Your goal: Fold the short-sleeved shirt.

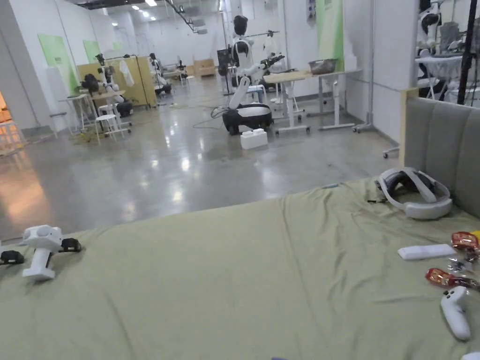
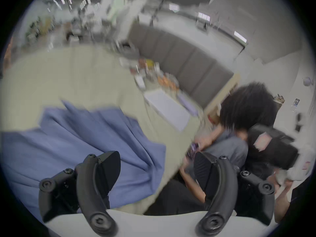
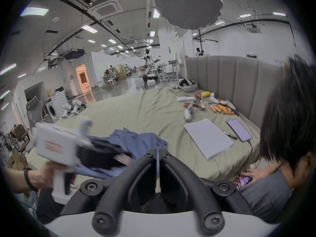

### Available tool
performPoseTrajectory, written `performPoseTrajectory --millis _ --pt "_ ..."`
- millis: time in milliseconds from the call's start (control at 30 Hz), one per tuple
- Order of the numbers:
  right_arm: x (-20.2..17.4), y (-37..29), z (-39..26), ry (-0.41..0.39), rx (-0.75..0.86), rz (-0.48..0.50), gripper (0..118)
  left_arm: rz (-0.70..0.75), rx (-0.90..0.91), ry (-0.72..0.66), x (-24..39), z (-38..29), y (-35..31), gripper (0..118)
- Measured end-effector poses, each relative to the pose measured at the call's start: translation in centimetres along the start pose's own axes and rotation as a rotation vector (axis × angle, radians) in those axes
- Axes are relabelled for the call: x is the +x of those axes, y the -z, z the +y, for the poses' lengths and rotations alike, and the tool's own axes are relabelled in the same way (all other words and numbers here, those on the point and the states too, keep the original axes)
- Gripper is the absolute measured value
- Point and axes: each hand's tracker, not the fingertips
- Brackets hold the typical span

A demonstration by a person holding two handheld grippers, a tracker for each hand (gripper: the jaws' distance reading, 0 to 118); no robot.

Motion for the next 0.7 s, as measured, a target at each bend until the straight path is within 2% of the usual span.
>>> performPoseTrajectory --millis 133,233,267,333,400,467,567,700 --pt "-2.1 0.1 2.6 -0.08 0.085 0.061 5 0.236 0.291 0.133 0.5 3.0 -13.3 98" --pt "-4.1 0.0 4.5 -0.131 0.138 0.1 5 0.422 0.443 0.181 1.2 3.2 -21.6 97" --pt "-4.6 -0.1 4.9 -0.136 0.155 0.118 5 0.487 0.469 0.188 1.5 3.1 -24.1 94" --pt "-5.5 -0.4 5.7 -0.139 0.174 0.144 5 0.585 0.533 0.194 2.1 2.2 -27.7 58" --pt "-6.1 -0.7 6.3 -0.145 0.201 0.164 5 0.7 0.568 0.209 2.9 0.8 -30.6 3" --pt "-6.8 -1.3 6.7 -0.159 0.218 0.171 5 0.795 0.619 0.19 3.3 -0.9 -32.6 2" --pt "-7.9 -2.0 7.0 -0.217 0.248 0.175 5 0.815 0.598 0.163 3.7 -2.7 -34.8 1" --pt "-8.6 -2.3 7.2 -0.219 0.267 0.197 5 0.875 0.564 0.2 4.0 -3.8 -35.5 1"
